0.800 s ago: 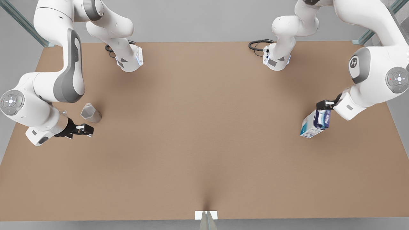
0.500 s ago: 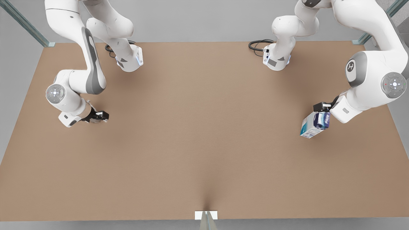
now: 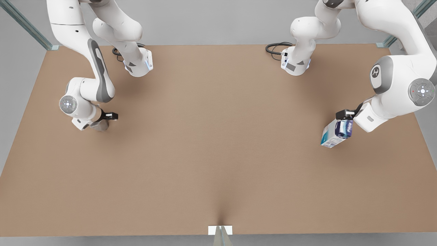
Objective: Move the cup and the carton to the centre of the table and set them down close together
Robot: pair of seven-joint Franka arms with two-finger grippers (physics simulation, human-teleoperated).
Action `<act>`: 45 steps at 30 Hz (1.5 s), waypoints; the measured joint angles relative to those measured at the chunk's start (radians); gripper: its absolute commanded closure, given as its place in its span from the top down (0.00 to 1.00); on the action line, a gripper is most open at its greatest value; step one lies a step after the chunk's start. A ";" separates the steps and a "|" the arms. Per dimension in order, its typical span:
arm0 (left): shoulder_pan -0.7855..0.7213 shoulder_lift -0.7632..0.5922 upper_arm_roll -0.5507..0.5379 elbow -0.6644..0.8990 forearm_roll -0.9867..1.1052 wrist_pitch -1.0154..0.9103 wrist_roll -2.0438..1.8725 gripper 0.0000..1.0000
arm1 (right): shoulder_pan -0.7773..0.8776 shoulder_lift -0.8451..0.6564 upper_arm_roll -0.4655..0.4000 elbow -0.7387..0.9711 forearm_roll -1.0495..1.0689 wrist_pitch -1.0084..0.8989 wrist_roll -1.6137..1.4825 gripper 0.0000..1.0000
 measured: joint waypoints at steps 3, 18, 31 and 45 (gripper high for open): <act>0.001 0.001 0.000 0.000 0.000 0.000 0.000 1.00 | 0.007 0.010 0.000 -0.016 -0.001 0.056 0.000 1.00; 0.002 0.018 0.002 -0.002 0.000 0.002 0.000 1.00 | 0.000 -0.027 0.000 -0.073 -0.016 0.047 -0.011 1.00; 0.001 0.021 0.002 0.000 0.000 0.003 0.000 1.00 | -0.052 0.073 -0.023 0.002 -0.028 0.075 -0.071 1.00; 0.001 0.031 0.002 0.006 0.000 0.002 0.000 1.00 | -0.049 0.137 -0.022 0.018 -0.028 0.074 -0.071 0.21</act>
